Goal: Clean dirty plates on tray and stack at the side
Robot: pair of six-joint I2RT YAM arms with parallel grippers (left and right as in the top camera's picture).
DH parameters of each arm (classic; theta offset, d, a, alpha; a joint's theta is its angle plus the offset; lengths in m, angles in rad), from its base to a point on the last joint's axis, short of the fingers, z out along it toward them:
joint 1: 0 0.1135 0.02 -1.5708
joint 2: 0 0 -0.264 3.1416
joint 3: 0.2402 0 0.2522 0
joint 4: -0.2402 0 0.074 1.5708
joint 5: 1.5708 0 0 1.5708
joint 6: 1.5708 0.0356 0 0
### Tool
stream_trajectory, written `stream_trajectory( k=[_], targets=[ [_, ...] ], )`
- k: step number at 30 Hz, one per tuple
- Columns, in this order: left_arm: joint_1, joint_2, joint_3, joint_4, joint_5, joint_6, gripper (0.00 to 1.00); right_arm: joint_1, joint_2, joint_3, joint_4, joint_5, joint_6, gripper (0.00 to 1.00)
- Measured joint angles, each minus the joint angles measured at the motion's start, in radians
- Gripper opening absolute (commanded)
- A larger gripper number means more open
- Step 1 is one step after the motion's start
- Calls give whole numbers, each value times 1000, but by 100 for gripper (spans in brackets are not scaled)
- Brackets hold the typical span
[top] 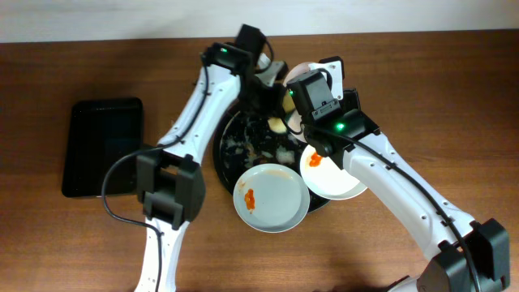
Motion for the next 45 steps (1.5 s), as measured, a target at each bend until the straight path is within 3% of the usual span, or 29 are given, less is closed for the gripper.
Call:
stream_trajectory(
  k=[11, 30, 45],
  targets=[
    [-43, 0, -4, 10, -135, -24, 0, 0, 0, 0, 5, 3, -1, 4],
    [22, 3, -40, 119, -138, -110, 0, 28, 0, 0, 8, 3, -28, 4],
    [-54, 3, -40, -53, -105, -112, 0, 28, 0, 0, 52, 10, -33, 4]
  ],
)
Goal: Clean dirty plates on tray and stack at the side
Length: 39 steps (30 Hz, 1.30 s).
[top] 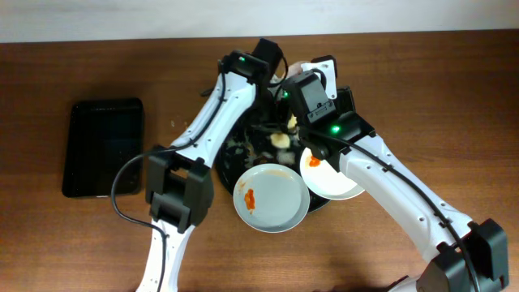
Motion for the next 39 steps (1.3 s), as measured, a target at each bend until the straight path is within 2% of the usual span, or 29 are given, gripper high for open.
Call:
stream_trajectory(
  k=[11, 23, 30, 39],
  targets=[
    [-2, 0, 0, -38, 64, 8, 0, 0, 0, 0, 27, 34, -3, 4],
    [55, 0, 0, 140, -85, 11, 0, 0, 0, 0, 29, 41, -3, 4],
    [60, 0, 0, 103, -107, 11, 0, 0, 0, 0, 27, 42, -31, 4],
    [89, 0, 0, 36, -109, 15, 0, 0, 0, 4, -26, 104, -169, 4]
  ],
)
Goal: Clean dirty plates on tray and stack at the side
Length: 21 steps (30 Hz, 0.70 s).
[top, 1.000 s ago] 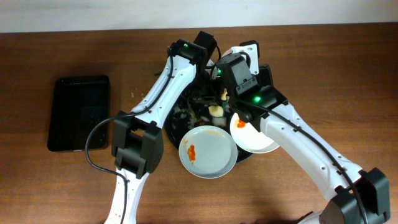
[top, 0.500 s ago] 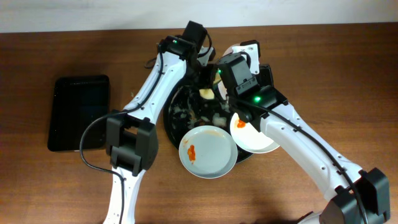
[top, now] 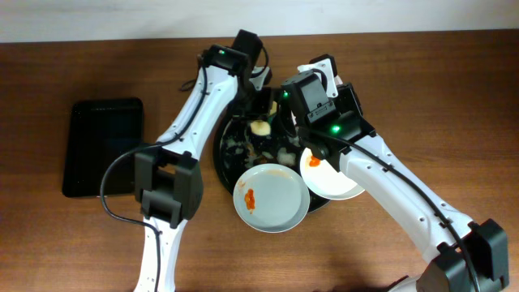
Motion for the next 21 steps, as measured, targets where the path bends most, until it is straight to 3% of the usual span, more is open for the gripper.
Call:
stream_trajectory(
  k=[6, 21],
  targets=[
    [42, 0, 0, -12, 0, 5, 0, 0, 0, 0, -12, 27, -32, 4],
    [52, 0, 0, -18, -11, 23, 0, 72, 0, 2, 151, 111, -219, 4]
  ],
)
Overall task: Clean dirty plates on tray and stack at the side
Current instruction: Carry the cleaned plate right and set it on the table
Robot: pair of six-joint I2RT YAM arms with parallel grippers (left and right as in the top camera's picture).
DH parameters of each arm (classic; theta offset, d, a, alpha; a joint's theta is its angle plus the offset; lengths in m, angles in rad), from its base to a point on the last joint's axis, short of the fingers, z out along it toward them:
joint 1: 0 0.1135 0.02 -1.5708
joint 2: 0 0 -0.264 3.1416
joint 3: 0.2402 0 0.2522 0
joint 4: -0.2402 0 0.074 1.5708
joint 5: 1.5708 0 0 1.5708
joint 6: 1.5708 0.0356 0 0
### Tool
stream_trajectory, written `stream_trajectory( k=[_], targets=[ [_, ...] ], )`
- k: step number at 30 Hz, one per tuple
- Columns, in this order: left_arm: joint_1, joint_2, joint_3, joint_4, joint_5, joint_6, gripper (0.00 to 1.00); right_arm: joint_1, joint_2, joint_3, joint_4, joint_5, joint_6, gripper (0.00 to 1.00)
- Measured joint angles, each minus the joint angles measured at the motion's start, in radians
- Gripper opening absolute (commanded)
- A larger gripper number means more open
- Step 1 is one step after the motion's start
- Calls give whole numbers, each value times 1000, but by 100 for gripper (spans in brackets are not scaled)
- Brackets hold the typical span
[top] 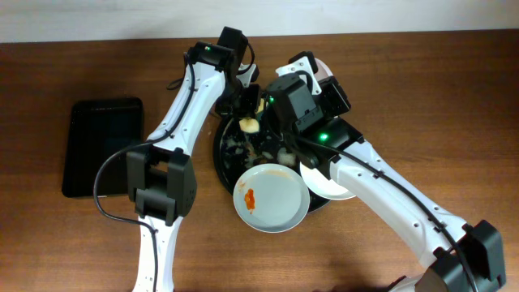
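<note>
A round black tray [225,159] in the middle of the table holds food scraps. On its front edge lies a light blue plate [274,203] with a red smear. A white plate [328,186] with a red spot lies to the right, half under my right arm. My left gripper [246,111] reaches over the tray's back left, shut on a yellowish sponge [250,125]. At the tray's back right, my right gripper [310,77] holds a pale pinkish plate [323,71] tilted up, mostly hidden by the wrist.
A black rectangular tray [104,146] lies at the left of the brown table. Both arms cross above the round tray. The table's back edge runs just behind the grippers.
My left gripper and the yellowish sponge have shifted a little left and back over the tray. The right wrist with its plate has moved slightly left and turned.
The right gripper held the pale plate tilted at the tray's back right throughout. The left gripper with the sponge was near that plate, then further right and forward against it. It was later back left over the tray's middle, and now it is at the back left.
</note>
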Motion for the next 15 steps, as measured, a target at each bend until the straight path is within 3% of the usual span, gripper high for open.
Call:
stream_trajectory(
  k=[15],
  targets=[
    [0, 0, 0, 0, 0, 0, 0, 0, 0, 0, 4, 32, -11, 4]
  ],
)
